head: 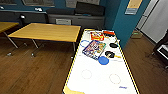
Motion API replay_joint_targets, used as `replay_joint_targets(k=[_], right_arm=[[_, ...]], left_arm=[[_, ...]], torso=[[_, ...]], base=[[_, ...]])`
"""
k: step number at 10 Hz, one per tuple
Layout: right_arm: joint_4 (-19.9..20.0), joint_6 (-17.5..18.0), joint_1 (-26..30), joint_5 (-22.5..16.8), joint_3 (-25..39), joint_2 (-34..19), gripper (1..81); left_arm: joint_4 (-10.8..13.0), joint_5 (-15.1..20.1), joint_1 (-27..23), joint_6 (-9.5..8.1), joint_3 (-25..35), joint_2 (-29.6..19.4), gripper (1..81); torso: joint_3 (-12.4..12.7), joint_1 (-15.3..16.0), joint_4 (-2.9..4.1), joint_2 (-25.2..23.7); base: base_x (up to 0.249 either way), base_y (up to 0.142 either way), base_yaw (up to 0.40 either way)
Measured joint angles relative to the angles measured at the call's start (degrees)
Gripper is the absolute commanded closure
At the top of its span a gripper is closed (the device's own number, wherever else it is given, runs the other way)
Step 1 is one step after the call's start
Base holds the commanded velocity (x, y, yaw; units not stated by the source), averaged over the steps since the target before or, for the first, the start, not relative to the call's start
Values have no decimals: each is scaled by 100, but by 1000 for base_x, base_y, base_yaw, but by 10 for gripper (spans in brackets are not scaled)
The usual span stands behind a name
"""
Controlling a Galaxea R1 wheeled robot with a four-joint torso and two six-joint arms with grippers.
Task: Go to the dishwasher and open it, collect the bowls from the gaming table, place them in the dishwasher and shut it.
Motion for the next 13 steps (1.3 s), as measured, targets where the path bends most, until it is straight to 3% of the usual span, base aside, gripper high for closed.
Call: replay_joint_targets(k=[2, 3, 4, 6, 8, 10, 13], right_arm=[[-2, 0, 0, -88, -121, 179, 811], [-9, -2, -4, -108, -184, 262, 811], [-11, -2, -34, -108, -317, 339, 811], [-16, -5, -130, -113, -573, 450, 811], [-22, -16, -144, -108, -791, 667, 811], [-27, -29, -191, -113, -945, 859, 811], [-27, -43, -306, -100, -1137, 981, 811]], left_arm=[[-1195, -151, 228, 1568, -438, 236, 811], [-1748, -313, 355, 2149, -722, 366, 811], [-2111, -400, 460, 2534, -1052, 507, 811], [-2498, -813, 691, 3074, -1380, 892, 811], [-2666, -1285, 945, 3361, -1397, 1314, 811], [-2682, -1769, 1074, 3477, -1642, 1517, 811], [-2683, -2211, 1441, 3632, -2086, 1921, 811]], torso=[[2, -2, 0, 0], [2, -2, 0, 0], [2, -2, 0, 0], [2, -2, 0, 0], [5, -2, 0, -2], [142, 0, 0, 0], [564, -6, 0, -4]], base=[[0, 0, 0], [0, 0, 0], [0, 0, 0], [0, 0, 0], [0, 0, 0], [0, 0, 0], [0, 0, 0]])
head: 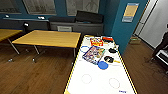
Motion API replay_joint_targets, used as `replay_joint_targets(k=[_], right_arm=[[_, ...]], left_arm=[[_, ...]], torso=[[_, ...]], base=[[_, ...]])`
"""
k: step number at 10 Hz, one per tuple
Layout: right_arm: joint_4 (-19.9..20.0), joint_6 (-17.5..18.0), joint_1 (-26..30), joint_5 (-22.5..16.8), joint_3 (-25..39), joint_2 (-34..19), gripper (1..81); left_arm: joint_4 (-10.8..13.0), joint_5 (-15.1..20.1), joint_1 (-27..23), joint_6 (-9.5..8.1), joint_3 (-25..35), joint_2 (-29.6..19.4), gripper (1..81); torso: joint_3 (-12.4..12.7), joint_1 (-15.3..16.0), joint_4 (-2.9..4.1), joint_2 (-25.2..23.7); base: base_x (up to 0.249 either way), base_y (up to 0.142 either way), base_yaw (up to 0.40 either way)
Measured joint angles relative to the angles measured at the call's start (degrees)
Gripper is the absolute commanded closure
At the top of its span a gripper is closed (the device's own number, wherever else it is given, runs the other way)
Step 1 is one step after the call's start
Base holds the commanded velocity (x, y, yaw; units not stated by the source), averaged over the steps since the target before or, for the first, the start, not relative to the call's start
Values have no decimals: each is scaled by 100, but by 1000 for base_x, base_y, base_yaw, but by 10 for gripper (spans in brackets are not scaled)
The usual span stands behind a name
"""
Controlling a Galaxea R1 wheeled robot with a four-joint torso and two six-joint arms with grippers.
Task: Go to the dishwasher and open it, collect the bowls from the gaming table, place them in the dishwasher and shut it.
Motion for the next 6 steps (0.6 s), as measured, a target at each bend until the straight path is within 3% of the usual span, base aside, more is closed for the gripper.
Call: replay_joint_targets(k=[3, 6], right_arm=[[-2, -1, -102, 9, -193, 90, 811], [-67, -4, -105, 11, -657, 352, 811]], left_arm=[[1, -213, 212, 140, -573, 367, 811], [1, -255, 367, 163, -1429, 841, 811]], torso=[[232, -9, 0, -7], [230, -13, 0, -11]], base=[[0, 0, 0], [0, 0, 0]])
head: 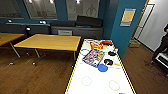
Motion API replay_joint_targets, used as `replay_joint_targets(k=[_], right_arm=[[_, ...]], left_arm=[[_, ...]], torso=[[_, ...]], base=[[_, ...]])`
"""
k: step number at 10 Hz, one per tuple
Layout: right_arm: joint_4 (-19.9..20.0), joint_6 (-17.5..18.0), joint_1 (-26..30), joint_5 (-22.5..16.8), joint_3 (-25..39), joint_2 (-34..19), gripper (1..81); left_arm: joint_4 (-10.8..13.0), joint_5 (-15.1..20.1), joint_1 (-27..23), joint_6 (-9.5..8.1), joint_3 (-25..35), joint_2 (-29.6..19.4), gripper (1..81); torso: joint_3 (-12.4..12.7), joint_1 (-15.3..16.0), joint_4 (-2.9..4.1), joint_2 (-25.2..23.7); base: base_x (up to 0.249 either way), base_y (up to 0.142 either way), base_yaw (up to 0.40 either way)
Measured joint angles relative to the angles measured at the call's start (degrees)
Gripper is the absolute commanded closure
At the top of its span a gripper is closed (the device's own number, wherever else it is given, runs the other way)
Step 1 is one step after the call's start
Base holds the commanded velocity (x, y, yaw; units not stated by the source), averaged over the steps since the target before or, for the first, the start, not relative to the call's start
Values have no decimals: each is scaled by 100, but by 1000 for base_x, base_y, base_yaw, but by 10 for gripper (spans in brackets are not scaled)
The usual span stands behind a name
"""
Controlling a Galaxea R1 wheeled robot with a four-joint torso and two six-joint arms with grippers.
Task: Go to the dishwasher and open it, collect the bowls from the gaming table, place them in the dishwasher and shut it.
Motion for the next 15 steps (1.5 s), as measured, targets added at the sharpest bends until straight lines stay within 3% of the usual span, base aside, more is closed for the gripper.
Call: replay_joint_targets(k=[4, 6, 11, 15], right_arm=[[-149, 0, -1, -24, -272, 243, 811], [-219, 0, -4, -22, -302, 256, 811], [-256, 0, -83, -33, -305, 257, 811], [-256, 0, -98, -63, -385, 286, 811]], left_arm=[[0, -30, 162, 18, -1093, 818, 811], [0, -18, 284, 21, -1507, 1115, 811], [0, -16, 408, 22, -1882, 1493, 811], [-1, -10, 416, 22, -2458, 1794, 811]], torso=[[40, 0, 0, 0], [249, 0, 0, 0], [780, -10, 0, -9], [815, -17, 0, -15]], base=[[0, 0, 0], [0, 0, 0], [0, 0, 0], [0, 0, 0]])
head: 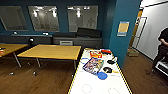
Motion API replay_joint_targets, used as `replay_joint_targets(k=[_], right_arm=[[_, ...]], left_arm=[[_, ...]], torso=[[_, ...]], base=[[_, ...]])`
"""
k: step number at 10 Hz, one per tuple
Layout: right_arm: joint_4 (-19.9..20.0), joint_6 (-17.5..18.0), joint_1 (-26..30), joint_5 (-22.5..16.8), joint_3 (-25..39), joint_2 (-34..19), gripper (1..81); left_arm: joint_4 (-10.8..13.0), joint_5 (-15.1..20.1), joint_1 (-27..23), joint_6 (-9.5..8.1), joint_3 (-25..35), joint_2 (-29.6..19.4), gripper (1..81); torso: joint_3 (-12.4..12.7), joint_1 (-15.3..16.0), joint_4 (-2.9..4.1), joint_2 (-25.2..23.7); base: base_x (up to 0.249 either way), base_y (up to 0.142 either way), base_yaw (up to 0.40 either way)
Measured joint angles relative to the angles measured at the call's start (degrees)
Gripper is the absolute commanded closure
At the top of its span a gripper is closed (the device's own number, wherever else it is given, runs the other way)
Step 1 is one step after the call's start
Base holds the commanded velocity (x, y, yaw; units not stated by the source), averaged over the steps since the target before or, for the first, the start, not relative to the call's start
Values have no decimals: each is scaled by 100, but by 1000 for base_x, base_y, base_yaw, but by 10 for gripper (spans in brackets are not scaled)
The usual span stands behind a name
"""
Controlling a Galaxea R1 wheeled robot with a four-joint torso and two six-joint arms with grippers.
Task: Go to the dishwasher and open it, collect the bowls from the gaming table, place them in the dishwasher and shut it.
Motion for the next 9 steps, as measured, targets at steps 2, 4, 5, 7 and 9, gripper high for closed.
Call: replay_joint_targets(k=[2, 4, 5, 7, 9], right_arm=[[-13, 0, 0, -24, -278, 213, 811], [-24, 0, 2, -104, -780, 496, 811], [-24, 0, 6, -126, -1073, 616, 811], [-27, 0, 4, -200, -1274, 751, 811], [-35, 0, 0, -228, -1293, 852, 811]], left_arm=[[0, 2, -2, 0, -358, 204, 811], [1, 7, -2, 2, -627, 421, 811], [0, 24, -2, 0, -640, 449, 811], [0, 24, 0, 2, -664, 471, 811], [0, 22, 2, 0, -670, 503, 811]], torso=[[0, 0, 0, -2], [0, 0, 0, -2], [0, 0, 0, -2], [39, 0, 0, -2], [260, 2, 0, -2]], base=[[0, 0, 0], [0, 0, 0], [0, 0, 0], [0, 0, 0], [0, 0, 0]])
